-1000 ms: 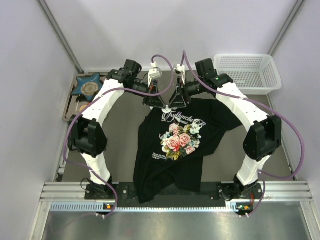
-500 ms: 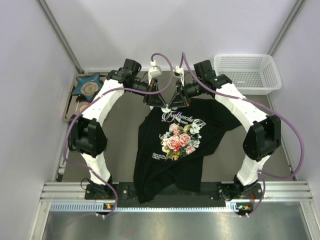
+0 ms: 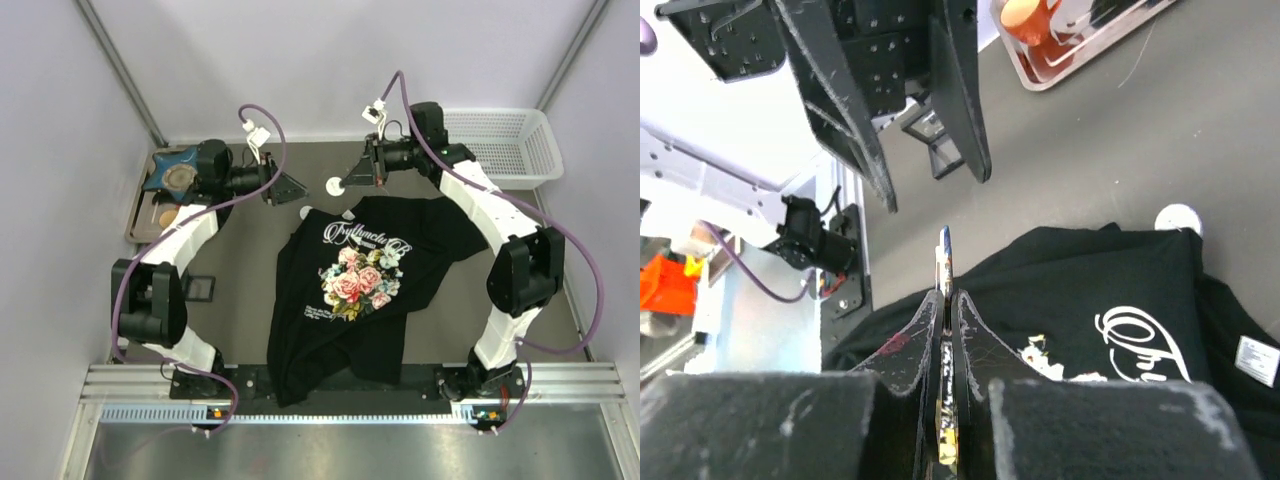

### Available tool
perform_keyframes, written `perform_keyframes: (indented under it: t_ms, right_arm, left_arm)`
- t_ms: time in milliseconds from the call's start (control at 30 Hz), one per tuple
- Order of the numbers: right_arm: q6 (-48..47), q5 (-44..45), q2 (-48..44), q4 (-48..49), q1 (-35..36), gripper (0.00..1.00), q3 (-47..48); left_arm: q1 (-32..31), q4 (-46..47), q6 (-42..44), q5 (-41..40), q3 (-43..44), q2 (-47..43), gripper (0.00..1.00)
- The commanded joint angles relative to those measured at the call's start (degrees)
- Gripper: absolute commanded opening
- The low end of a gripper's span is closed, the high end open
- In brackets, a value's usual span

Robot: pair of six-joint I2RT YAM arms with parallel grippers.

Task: Pin the brooch onto the clothing
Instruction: Open the brooch.

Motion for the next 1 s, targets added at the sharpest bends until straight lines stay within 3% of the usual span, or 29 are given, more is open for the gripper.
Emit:
perform_keyframes:
  t_ms: [0, 233, 700, 967]
  right_arm:
    - [14.8, -2.0, -1.9, 13.5, 0.1, 0.0, -2.9]
    - [21.2, -2.9, -2.3, 19.9, 0.1, 0.0, -5.5]
    - [24.6, -4.0, -3.0, 26.0, 1.0, 0.0, -7.5]
    - [24.7, -4.3, -3.0, 26.5, 1.7, 0.0, -7.8]
  left_arm:
    - [-1.4, 23.9, -16.4, -0.3, -3.5, -2.6, 0.56]
    - [-2.1, 34.5, -27.0, -1.1, -4.1, -0.7, 0.49]
    - [-3.3, 35.0, -29.4, -1.8, -3.8, 2.2, 0.42]
    - [-3.9, 35.1, -29.5, -1.8, -4.0, 2.3, 0.26]
